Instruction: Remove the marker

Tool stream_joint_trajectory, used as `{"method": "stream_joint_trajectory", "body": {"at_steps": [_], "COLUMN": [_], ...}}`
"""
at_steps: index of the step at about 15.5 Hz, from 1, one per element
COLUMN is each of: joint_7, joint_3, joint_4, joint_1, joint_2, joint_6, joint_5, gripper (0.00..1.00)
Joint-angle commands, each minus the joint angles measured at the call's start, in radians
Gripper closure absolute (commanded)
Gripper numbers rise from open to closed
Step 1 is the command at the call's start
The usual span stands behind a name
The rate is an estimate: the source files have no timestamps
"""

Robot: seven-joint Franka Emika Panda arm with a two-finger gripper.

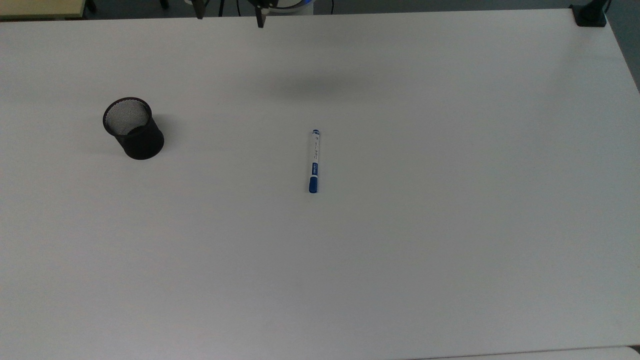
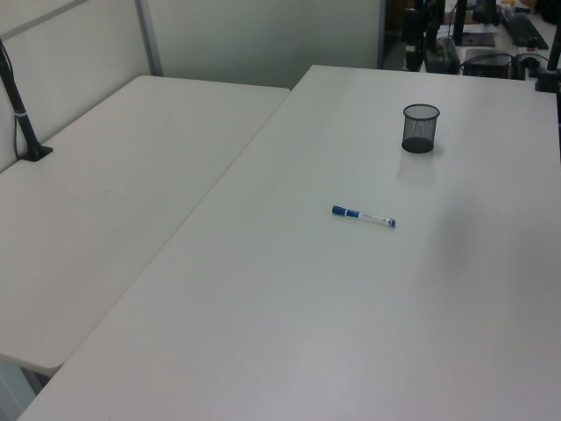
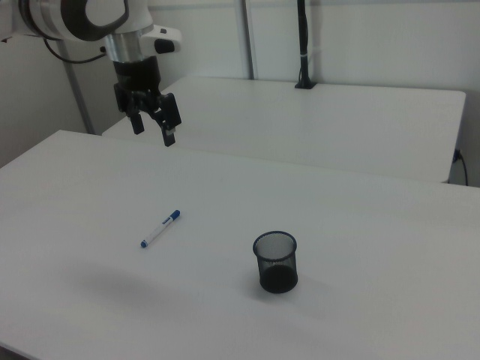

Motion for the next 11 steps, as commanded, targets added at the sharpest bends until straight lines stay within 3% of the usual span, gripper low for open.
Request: {"method": "stream_joint_trajectory", "body": {"at_steps": [1,5,11], "joint_7": [-0.026,-0.187,-0.128], "joint_3": [-0.004,-0.006,-0.010], "joint_4": [-0.033,-0.030,-0.032], "joint_1": [-0.010,-0.019,-0.018], "joint_2": [-0.018,-0.005,-0.005], "joint_6": [0.035,0.092,0.140], "joint_5": [-0.013,-0.028,-0.029], "gripper": [0.00,0.00,0.00]}}
